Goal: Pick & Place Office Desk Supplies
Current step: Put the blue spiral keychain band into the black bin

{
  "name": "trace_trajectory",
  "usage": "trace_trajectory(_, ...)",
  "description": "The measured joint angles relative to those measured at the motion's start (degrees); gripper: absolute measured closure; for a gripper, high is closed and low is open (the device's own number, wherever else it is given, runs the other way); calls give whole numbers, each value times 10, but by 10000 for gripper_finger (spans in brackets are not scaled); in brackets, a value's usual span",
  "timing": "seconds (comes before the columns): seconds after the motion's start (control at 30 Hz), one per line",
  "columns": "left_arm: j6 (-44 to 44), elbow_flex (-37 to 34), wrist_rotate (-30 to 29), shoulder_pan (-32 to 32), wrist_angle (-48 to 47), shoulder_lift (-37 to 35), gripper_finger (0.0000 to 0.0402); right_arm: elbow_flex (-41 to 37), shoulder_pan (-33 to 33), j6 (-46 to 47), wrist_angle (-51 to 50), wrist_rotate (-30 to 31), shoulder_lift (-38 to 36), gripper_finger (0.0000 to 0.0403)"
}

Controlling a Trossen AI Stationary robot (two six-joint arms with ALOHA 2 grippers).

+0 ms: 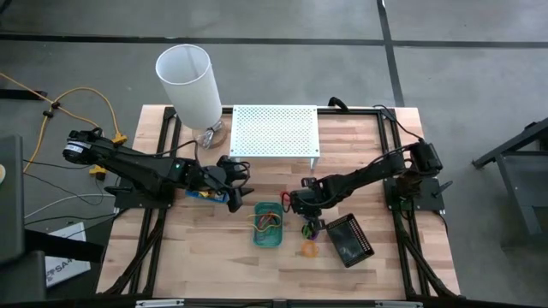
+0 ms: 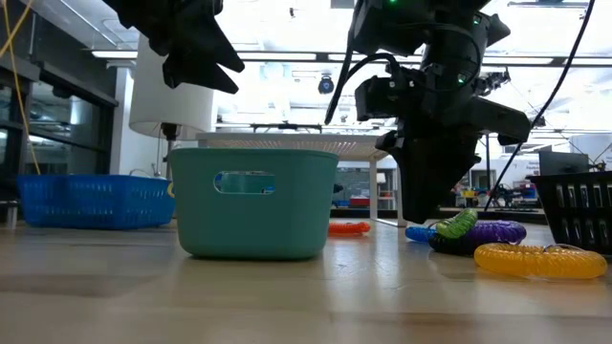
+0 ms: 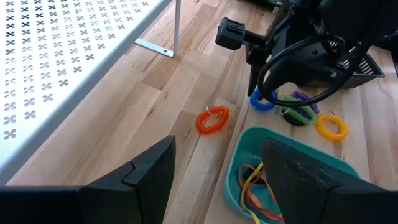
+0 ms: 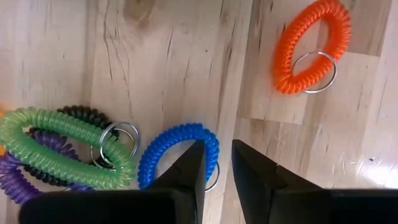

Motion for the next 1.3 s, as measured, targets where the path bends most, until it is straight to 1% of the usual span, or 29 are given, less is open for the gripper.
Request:
trace_trajectory(0.2, 0, 0, 0, 0, 0, 0, 172, 0, 0, 0, 0, -3, 1, 337)
trace_trajectory(0.47, 0, 0, 0, 0, 0, 0, 172, 1, -3, 1, 1, -13, 26, 337)
trace_trajectory(0.57, 0, 0, 0, 0, 0, 0, 172, 0, -5, 4, -4, -22, 27, 337)
trace_trajectory(0.93, 0, 0, 0, 0, 18, 0, 172, 0, -7, 4, 0, -23, 28, 337)
trace_trajectory(1.03, 0, 0, 0, 0, 23, 0, 172, 0, -7, 4, 0, -23, 28, 345)
trace_trajectory(1.2, 0, 0, 0, 0, 25, 0, 172, 0, -7, 4, 0, -24, 28, 374)
trace_trajectory(1.3, 0, 0, 0, 0, 26, 0, 172, 0, -7, 4, 0, -24, 28, 380)
